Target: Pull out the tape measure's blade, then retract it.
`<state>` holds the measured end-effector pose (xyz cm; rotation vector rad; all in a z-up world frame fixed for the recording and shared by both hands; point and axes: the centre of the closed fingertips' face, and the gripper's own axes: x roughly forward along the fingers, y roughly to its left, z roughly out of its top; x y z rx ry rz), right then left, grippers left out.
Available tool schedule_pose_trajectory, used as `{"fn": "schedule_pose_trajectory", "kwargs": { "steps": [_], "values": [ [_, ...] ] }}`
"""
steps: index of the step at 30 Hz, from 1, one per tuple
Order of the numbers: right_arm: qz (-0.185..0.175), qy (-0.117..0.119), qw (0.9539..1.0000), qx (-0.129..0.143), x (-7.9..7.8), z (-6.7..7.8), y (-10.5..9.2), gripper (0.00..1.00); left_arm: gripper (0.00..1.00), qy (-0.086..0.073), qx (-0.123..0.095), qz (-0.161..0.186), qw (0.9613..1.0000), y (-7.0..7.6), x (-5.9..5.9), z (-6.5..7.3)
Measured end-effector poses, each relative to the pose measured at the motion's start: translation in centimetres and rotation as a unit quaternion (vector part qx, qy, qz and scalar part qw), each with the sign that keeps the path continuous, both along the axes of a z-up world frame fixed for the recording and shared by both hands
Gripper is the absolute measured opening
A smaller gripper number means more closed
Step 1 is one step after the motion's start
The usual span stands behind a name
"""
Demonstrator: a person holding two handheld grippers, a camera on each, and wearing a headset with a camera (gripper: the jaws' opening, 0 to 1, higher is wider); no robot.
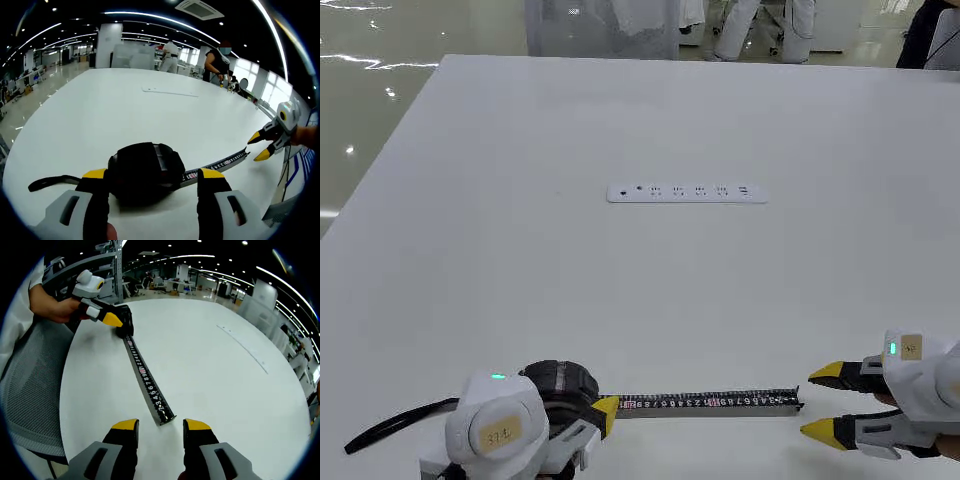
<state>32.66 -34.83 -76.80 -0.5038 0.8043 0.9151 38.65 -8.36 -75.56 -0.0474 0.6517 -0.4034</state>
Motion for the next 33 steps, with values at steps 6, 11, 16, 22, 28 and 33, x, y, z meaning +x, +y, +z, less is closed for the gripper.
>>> {"fn": "schedule_pose_trajectory", "kwargs": {
  "steps": [6, 11, 16, 22, 28, 33],
  "values": [
    [0.019, 0.009, 0.9997, -0.01, 0.2, -0.6, 0.0, 0.31, 0.65, 0.002, 0.002, 0.011, 0.9999, 0.1, 0.2, -0.3],
    [0.037, 0.015, 0.999, -0.018, 0.6, -1.2, 0.0, 0.29, 0.65, 0.009, -0.003, 0.025, 0.9996, 0.2, 0.5, -0.7],
    [0.05, 0.028, 0.998, -0.025, 0.9, -1.4, 0.0, 0.25, 0.63, 0.014, -0.011, 0.038, 0.9991, 0.4, 0.6, -0.7],
    [0.072, 0.038, 0.9961, -0.035, 1.2, -1.8, 0.2, 0.24, 0.61, 0.019, -0.016, 0.046, 0.9986, 0.6, 0.8, -0.8],
    [0.086, 0.05, 0.9944, -0.035, 1.2, -2.2, 0.3, 0.21, 0.61, 0.019, -0.016, 0.048, 0.9986, 0.6, 0.8, -0.7],
    [0.095, 0.052, 0.9934, -0.038, 1.1, -2.5, 0.3, 0.18, 0.61, 0.018, -0.016, 0.046, 0.9987, 0.6, 0.8, -0.8]
  ]
}}
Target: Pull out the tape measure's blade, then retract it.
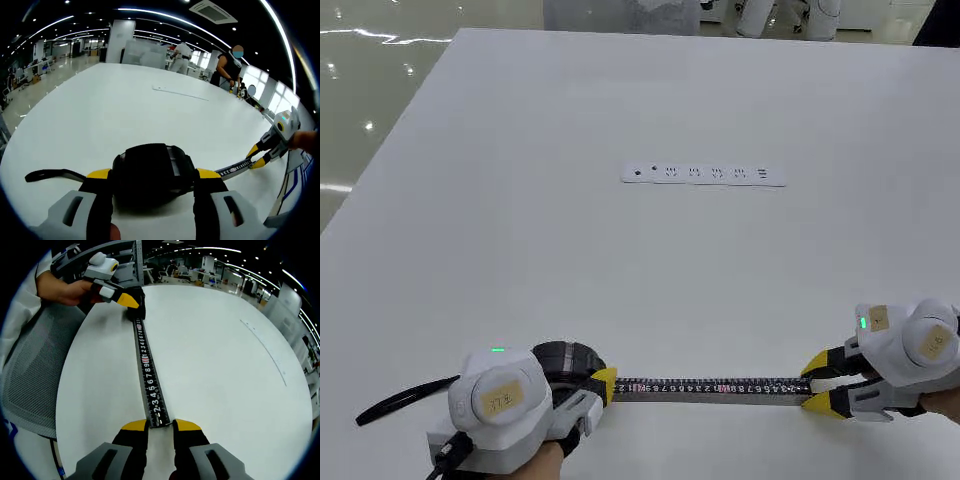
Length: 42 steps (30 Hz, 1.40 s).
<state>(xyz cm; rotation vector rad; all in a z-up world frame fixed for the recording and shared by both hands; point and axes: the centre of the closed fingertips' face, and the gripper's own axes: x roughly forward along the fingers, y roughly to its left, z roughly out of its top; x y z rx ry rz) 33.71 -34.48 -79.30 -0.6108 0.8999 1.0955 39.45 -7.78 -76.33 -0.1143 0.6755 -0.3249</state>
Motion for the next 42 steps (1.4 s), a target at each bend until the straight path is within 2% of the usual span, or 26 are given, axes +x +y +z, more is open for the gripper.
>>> {"fn": "schedule_pose_trajectory", "kwargs": {
  "steps": [4, 11, 13, 16, 27, 28, 38, 42],
  "values": [
    [0.006, -0.001, 1.0, -0.001, 0.0, 0.0, 0.0, 0.14, 0.61, 0.001, 0.0, 0.0, 1.0, 0.0, 0.0, 0.0],
    [0.008, -0.005, 0.9999, -0.006, -0.1, 0.0, 0.0, 0.13, 0.61, 0.002, -0.005, 0.007, 1.0, 0.0, 0.0, 0.0],
    [0.007, -0.004, 0.9999, -0.006, -0.1, 0.0, 0.0, 0.13, 0.61, 0.005, -0.018, 0.016, 0.9997, 0.1, 0.1, 0.2],
    [0.006, -0.005, 1.0, -0.006, 0.0, 0.0, 0.0, 0.13, 0.61, 0.005, -0.009, 0.009, 0.9999, 0.0, 0.1, 0.1],
    [0.012, -0.008, 0.9999, -0.005, -0.1, 0.0, 0.2, 0.12, 0.58, 0.01, -0.002, 0.004, 0.9999, 0.1, 0.0, 0.0],
    [0.019, -0.018, 0.9996, -0.008, 0.1, 0.0, 0.3, 0.12, 0.58, 0.012, -0.003, 0.004, 0.9999, 0.1, 0.0, 0.0],
    [0.02, -0.019, 0.9996, -0.01, 0.1, 0.0, 0.4, 0.11, 0.58, 0.013, -0.006, 0.003, 0.9999, 0.1, 0.0, 0.0],
    [0.021, -0.019, 0.9996, -0.008, 0.3, 0.0, 1.2, 0.11, 0.58, 0.013, -0.009, 0.003, 0.9999, 0.1, 0.0, 0.0]
  ]
}}
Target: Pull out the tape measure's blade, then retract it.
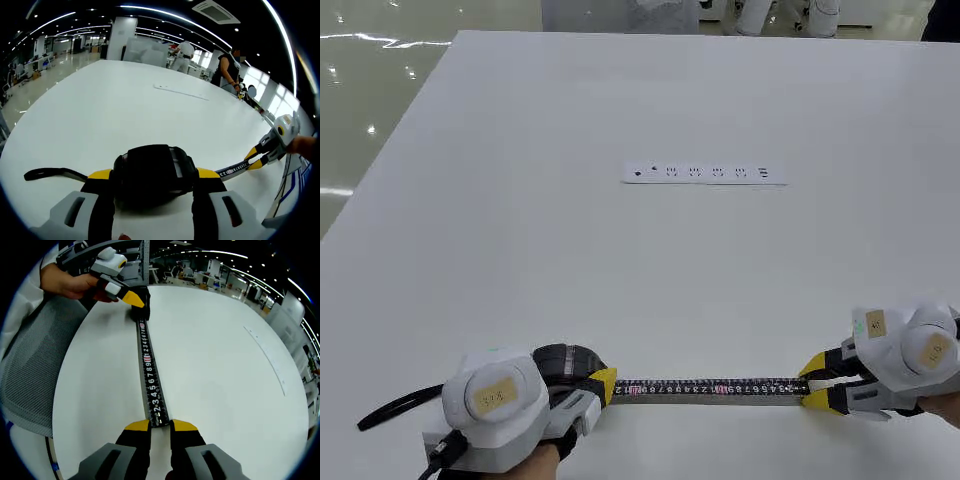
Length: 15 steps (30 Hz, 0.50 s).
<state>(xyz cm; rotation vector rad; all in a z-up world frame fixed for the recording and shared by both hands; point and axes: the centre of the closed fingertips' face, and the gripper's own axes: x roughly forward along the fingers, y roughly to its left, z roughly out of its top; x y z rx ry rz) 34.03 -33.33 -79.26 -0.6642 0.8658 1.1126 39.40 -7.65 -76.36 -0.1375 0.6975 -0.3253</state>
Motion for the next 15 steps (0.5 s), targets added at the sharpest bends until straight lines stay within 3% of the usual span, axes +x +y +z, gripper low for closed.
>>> {"fn": "schedule_pose_trajectory", "kwargs": {
  "steps": [15],
  "values": [
    [0.012, 0.004, 0.9994, 0.031, 0.8, 0.3, 4.2, 0.11, 0.57, 0.006, -0.016, 0.004, 0.9998, 0.1, 0.0, -0.1]
  ]
}}
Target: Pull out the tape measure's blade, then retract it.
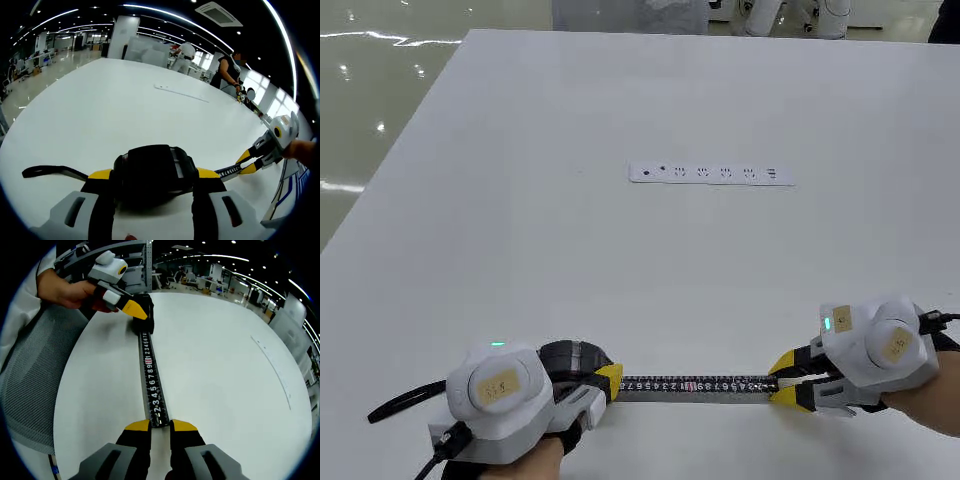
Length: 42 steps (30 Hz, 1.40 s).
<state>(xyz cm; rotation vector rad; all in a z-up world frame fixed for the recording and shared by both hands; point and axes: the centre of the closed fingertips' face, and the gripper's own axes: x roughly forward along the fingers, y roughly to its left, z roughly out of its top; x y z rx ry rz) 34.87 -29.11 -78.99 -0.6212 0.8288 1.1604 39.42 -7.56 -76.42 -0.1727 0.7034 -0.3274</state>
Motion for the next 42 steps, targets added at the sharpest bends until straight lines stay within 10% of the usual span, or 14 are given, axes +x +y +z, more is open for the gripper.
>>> {"fn": "schedule_pose_trajectory", "kwargs": {
  "steps": [42],
  "values": [
    [0.015, 0.014, 0.9983, 0.055, 1.1, 0.2, 7.8, 0.11, 0.58, 0.006, -0.019, 0.0, 0.9998, 0.1, 0.0, 0.1]
  ]
}}
